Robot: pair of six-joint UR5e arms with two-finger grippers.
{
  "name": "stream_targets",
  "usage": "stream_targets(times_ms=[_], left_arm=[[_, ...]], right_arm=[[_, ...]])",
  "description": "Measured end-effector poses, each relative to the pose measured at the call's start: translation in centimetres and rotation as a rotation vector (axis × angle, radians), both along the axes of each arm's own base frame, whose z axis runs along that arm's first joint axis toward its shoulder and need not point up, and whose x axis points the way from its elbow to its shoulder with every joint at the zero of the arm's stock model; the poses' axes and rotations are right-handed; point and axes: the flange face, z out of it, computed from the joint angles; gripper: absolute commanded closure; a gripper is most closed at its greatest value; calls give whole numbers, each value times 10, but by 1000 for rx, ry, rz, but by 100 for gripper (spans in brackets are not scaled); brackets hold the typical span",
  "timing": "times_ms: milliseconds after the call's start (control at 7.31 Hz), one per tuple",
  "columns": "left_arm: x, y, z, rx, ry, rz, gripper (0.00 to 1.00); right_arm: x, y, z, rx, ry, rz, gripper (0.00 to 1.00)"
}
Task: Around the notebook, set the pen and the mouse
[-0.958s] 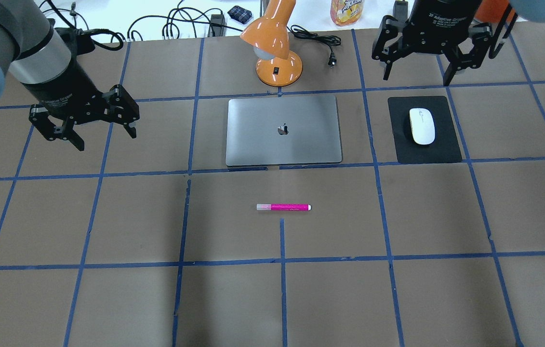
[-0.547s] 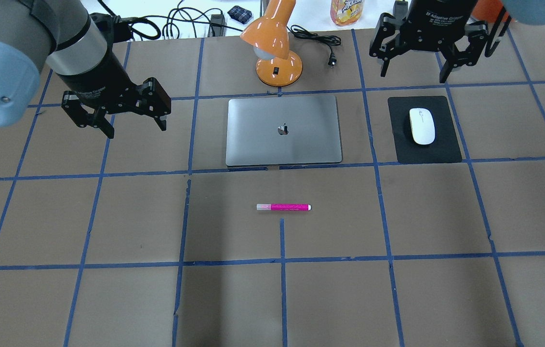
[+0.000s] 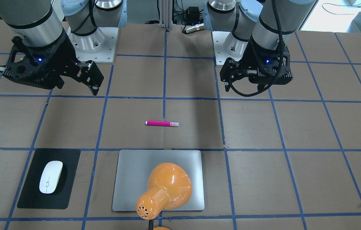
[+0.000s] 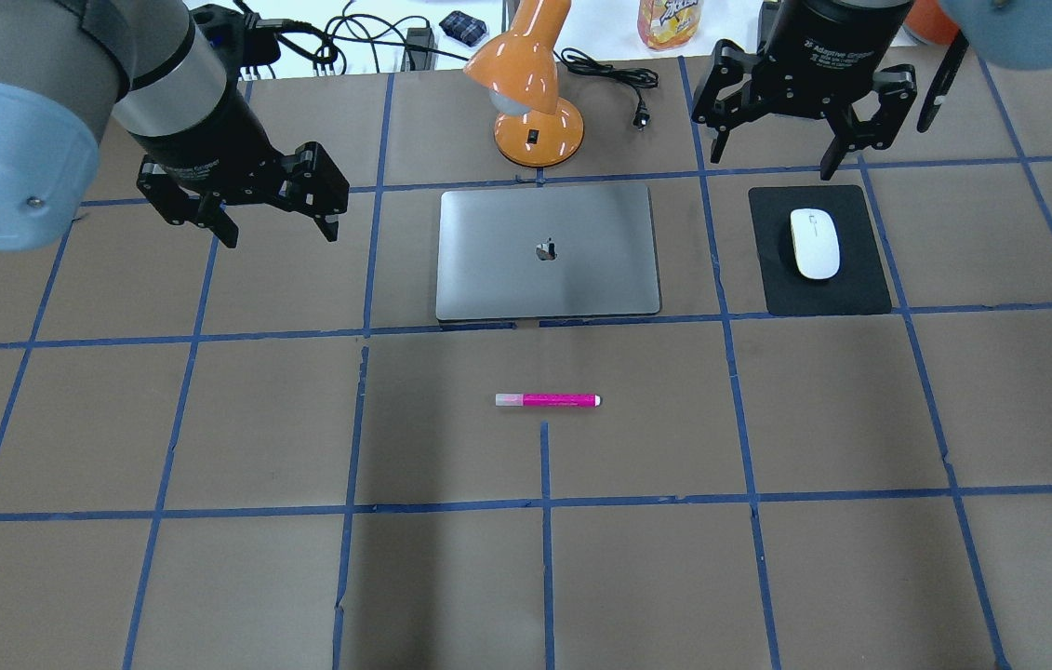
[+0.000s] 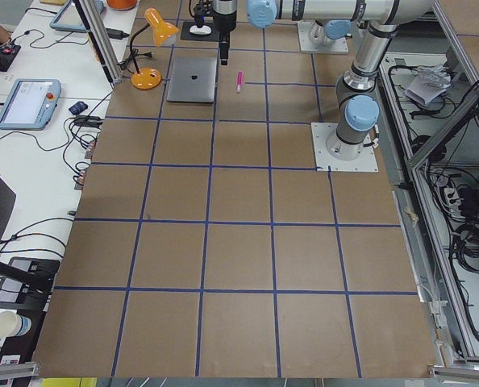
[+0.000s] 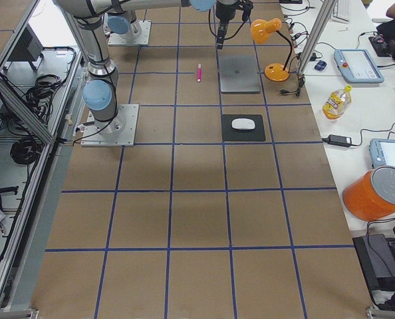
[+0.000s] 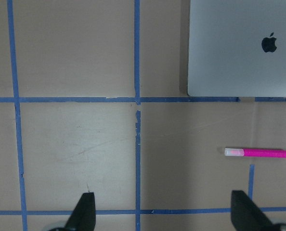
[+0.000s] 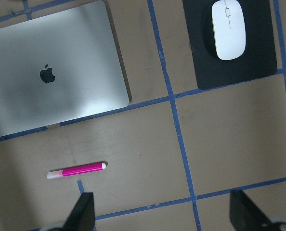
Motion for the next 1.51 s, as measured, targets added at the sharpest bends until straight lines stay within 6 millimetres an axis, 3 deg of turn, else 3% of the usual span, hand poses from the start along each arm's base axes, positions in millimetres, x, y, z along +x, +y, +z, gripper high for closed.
stream_targets(times_ms=[1505], left_arm=[[7, -12, 7, 3, -26, -24, 0]], right_arm=[[-3, -7, 0, -47, 35, -2, 0]])
